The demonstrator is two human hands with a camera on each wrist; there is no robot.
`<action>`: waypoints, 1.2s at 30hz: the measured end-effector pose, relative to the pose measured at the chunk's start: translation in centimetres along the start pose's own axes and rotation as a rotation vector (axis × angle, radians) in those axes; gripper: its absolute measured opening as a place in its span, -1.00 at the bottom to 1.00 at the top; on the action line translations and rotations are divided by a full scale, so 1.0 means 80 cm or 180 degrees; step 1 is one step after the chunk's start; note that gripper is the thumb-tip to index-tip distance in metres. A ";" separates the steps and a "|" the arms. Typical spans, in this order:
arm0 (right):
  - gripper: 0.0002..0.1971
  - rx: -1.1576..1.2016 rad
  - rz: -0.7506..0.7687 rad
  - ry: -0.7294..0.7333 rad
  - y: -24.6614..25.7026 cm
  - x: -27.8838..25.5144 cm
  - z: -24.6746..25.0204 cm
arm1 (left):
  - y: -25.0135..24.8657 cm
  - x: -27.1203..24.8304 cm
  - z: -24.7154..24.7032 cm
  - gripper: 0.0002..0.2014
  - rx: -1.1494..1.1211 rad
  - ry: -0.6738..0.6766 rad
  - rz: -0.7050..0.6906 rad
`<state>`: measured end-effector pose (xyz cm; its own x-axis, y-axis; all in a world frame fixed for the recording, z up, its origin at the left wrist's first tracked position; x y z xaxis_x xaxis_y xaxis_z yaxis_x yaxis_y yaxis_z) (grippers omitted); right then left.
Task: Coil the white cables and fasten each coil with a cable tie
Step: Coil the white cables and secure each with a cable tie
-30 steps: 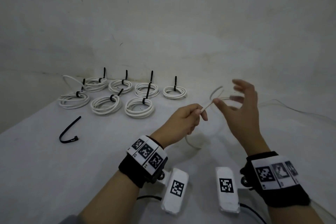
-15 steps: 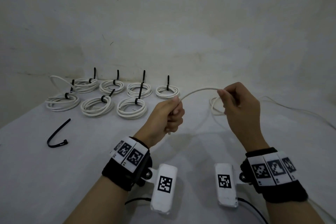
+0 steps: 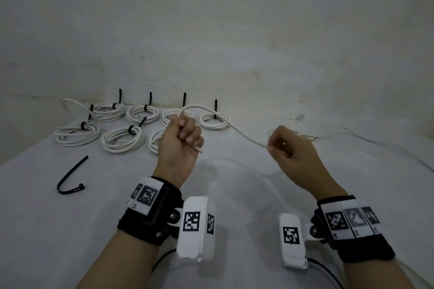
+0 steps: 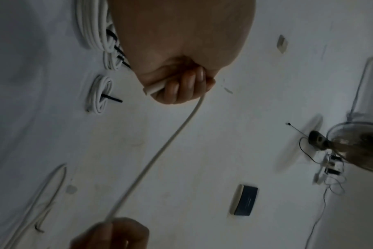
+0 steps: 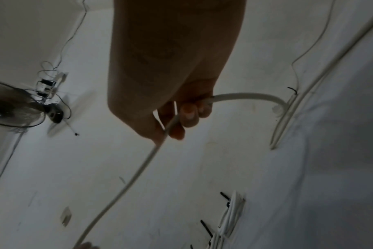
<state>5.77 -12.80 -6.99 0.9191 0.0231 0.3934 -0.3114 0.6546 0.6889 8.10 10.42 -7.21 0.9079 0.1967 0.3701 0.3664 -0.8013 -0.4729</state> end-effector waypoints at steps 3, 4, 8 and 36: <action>-0.75 -0.0537 0.0080 0.0533 0.016 -0.007 -0.005 | 0.009 -0.003 -0.002 -0.60 0.0082 0.0000 -0.0015; -0.75 -0.0634 0.0056 0.0720 0.024 -0.010 -0.008 | 0.012 -0.005 -0.005 -0.60 0.0135 0.0027 -0.0018; -0.81 -0.0681 0.0156 0.1402 0.059 -0.027 -0.018 | 0.027 -0.017 -0.019 -0.59 0.0359 0.0240 0.0179; -0.57 0.0476 0.0163 -0.0583 0.019 -0.008 -0.013 | 0.041 -0.050 -0.040 -0.62 0.0559 0.1033 0.1072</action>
<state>4.97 -11.05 -6.79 0.8463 -0.0928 0.5246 -0.4013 0.5365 0.7424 5.00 5.22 -7.69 0.8817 -0.2650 0.3903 0.1178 -0.6774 -0.7261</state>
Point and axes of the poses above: each hand's wrist, its own x-axis towards the middle knuckle, its own z-axis out of the back of the hand, y = z × x, the point moved 1 cm from there along x, towards the middle knuckle, and after that the axes turned 15 degrees about -z, right-handed, at the moved point
